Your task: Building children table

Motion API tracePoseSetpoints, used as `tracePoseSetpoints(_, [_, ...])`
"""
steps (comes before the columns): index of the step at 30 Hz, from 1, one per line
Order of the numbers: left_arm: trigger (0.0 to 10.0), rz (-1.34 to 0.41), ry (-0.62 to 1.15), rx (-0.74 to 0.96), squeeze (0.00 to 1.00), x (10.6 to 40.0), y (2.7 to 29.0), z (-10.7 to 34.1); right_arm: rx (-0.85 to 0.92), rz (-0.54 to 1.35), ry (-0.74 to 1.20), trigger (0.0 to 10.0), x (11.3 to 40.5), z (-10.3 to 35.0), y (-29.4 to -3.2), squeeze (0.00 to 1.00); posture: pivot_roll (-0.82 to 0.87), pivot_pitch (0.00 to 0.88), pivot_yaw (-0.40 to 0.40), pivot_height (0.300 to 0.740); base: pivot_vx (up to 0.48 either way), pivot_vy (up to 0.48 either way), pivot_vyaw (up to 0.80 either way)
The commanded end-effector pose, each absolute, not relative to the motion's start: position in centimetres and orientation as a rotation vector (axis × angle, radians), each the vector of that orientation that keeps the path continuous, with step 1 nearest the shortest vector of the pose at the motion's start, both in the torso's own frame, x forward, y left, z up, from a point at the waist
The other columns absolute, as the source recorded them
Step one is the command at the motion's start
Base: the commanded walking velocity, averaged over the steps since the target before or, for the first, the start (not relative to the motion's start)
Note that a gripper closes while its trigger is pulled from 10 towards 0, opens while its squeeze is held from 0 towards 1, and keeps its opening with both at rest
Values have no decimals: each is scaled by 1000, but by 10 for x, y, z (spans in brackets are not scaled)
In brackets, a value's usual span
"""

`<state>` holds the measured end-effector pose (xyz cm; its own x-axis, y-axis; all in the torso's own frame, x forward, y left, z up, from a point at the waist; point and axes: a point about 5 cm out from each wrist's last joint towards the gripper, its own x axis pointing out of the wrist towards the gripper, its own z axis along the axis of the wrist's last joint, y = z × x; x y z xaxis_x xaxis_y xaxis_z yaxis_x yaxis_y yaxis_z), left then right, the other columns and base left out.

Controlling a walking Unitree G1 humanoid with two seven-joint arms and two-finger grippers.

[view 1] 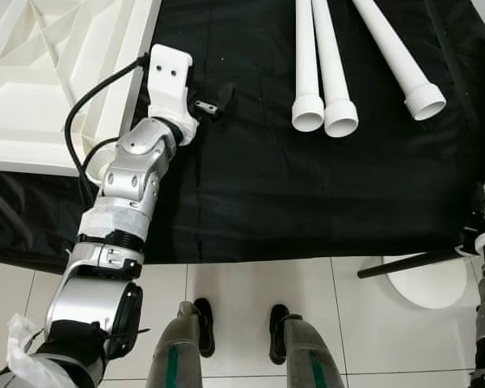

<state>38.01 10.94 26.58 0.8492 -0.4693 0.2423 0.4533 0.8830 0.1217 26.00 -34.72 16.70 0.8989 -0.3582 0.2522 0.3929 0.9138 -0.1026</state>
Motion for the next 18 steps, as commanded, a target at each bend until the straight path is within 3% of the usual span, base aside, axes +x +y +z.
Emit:
tracePoseSetpoints(1, [10000,-523,-250,62,0,379,109,259,-127,-368,-139,10000,257,146,-344,0,11,280,20,740,0,0,0])
tracePoseSetpoints(9, [10000,-518,-251,66,0,379,110,261,-130,-231,-141,10000,268,147,-322,0,12,280,19,740,0,0,0])
tracePoseSetpoints(11, [10000,-513,-256,63,0,379,110,263,-142,-67,-155,10000,280,154,-297,0,11,281,15,740,0,0,0])
tracePoseSetpoints(14, [10000,-511,-258,61,0,380,110,263,-146,9,-165,10000,285,159,-285,0,10,281,11,740,0,0,0])
tracePoseSetpoints(17, [10000,-500,-258,52,0,380,112,264,-138,252,-146,10000,291,163,-251,0,11,283,4,740,0,0,0])
tracePoseSetpoints(18, [10000,-500,-258,52,0,380,112,264,-138,252,-146,10000,291,163,-251,0,11,283,4,740,0,0,0])
